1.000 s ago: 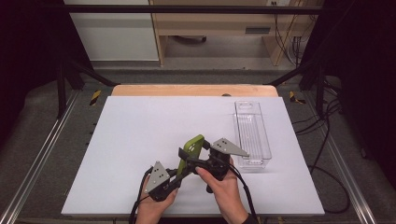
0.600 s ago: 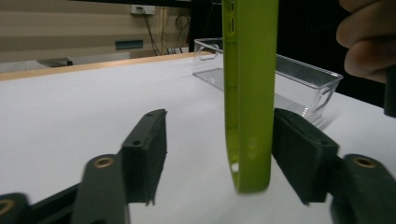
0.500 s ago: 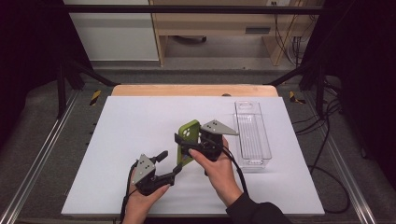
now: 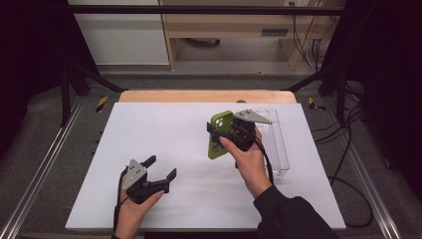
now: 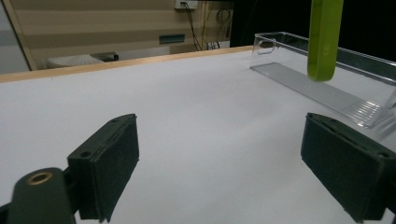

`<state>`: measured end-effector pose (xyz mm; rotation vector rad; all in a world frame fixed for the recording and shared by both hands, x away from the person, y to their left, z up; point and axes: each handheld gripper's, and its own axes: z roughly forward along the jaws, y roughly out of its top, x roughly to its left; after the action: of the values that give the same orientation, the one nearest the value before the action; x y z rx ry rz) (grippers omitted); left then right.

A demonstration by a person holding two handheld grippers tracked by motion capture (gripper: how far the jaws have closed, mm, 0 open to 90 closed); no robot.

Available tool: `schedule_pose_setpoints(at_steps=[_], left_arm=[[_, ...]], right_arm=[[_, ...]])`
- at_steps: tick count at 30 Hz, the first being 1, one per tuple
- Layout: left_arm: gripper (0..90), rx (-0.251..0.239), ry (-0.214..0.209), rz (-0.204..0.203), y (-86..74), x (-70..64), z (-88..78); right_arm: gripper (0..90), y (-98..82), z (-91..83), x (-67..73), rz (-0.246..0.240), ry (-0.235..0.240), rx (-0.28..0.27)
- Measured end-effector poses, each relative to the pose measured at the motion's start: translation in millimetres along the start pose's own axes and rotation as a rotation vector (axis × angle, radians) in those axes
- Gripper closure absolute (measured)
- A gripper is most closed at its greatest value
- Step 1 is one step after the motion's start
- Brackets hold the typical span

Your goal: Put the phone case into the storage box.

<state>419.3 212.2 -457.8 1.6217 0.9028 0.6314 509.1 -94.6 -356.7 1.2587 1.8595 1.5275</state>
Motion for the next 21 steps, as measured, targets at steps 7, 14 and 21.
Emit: schedule_pose_setpoints(at_steps=[7,14,21], left_arm=[[7.4,-0.011,0.012,0.003,-3.1,6.8,-4.7],[6.8,-0.030,0.026,-0.009,-6.5,13.9,-6.0],[6.6,-0.055,0.045,-0.053,-8.8,22.2,-9.6]], right_arm=[[16.8,18.4,-3.0,-26.1,0.003,-0.068,0.011],[16.8,37.4,-13.0,-54.7,0.014,-0.127,-0.003],[16.8,58.2,-12.3,-74.0,-0.011,-0.185,-0.010]])
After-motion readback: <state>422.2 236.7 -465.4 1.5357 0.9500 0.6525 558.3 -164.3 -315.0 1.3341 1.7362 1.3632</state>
